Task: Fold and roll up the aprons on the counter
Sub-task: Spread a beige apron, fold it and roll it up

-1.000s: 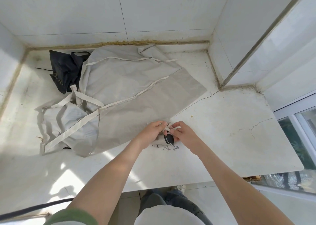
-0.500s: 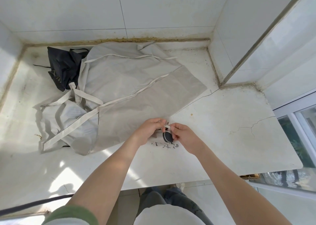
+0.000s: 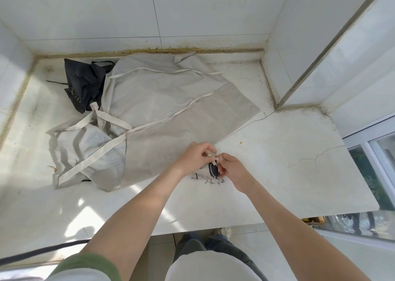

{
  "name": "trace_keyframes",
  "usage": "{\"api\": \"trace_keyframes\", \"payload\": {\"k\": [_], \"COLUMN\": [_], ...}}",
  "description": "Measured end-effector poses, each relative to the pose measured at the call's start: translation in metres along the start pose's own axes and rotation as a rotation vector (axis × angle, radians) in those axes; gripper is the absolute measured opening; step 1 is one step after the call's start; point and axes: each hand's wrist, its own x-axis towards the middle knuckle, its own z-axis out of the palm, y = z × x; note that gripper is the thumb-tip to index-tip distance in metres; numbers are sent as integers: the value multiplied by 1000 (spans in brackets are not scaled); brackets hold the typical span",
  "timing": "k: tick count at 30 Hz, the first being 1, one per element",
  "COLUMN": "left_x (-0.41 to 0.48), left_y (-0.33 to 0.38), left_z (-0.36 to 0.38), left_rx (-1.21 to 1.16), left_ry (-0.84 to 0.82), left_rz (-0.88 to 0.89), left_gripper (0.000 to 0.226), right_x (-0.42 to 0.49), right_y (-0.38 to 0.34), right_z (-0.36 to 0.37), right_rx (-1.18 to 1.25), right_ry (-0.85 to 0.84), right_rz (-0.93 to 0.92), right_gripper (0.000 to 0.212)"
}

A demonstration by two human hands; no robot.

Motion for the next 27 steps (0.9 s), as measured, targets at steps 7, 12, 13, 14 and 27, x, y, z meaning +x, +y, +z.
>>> {"api": "trace_keyframes", "payload": {"k": [7,12,13,14,27], "left_x": [-6,-5,-3,-1,4], "left_y": [-2,-4,-5,-5,10], "left_z": [17,28,29,29,22], "left_rx": [350,529,542,546,644], "left_ry": [253,263,267,269,-37], "left_rz": [359,448,465,464,278], "left_gripper": [11,27,27,25,23], "right_x": [-1,-2,-3,-3,-9], "right_y": [-5,-7,-8,-10,-14], "right_z": [0,-5,-7,-9,-14], "right_rx": [33,20,13,5,-7], "right_ry": [56,62,66,68,51], "right_rz": [-69,-29,-29,-26,91], "right_gripper": [34,30,30,30,33]}}
